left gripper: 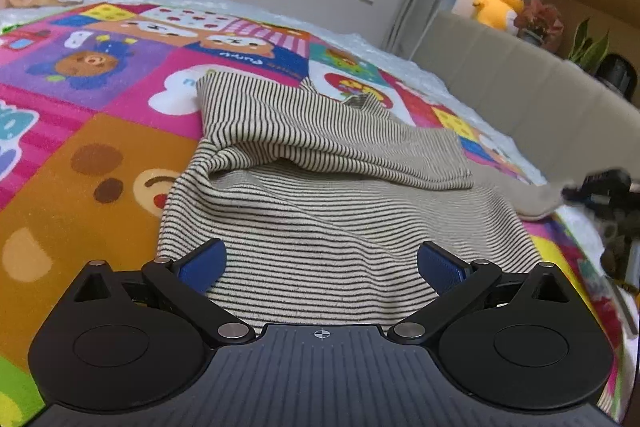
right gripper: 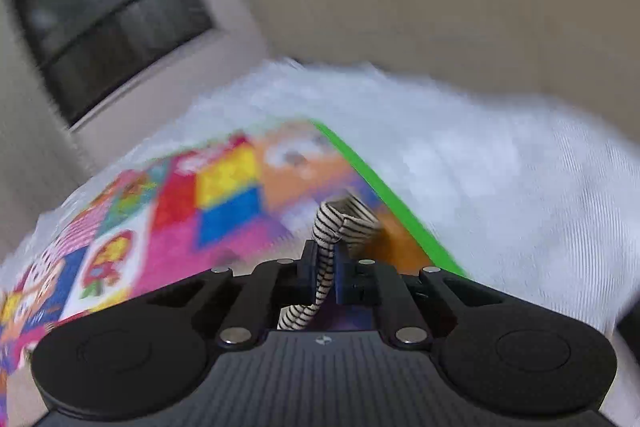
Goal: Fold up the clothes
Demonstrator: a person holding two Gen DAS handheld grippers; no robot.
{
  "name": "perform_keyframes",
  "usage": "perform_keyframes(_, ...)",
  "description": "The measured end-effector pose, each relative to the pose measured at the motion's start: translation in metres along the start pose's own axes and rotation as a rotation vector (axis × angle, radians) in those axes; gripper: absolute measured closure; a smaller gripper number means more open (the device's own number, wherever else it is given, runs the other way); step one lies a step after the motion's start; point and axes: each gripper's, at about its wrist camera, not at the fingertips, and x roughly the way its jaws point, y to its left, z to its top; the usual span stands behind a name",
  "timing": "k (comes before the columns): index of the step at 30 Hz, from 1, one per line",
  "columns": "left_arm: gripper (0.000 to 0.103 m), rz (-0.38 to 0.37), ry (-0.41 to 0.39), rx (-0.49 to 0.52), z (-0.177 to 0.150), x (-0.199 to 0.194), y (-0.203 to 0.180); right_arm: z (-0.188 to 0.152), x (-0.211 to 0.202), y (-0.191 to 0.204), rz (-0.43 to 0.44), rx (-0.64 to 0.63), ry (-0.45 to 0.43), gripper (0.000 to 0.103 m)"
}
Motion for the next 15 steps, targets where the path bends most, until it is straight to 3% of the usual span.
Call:
perform_keyframes(7, 0.0, -0.055, -0.032, -0.068, -0.001, -0.003, 0.01, 0.056, -0.08, 0.107, 0.186, -0.207, -0.171, 0.095)
perform_keyframes(15, 0.0, -0.064, -0.039, -0.075, -0.001, -0.005, 0.011, 0.028, -0.12, 0.251, 0.425, -0.445, -0.152, 0.096)
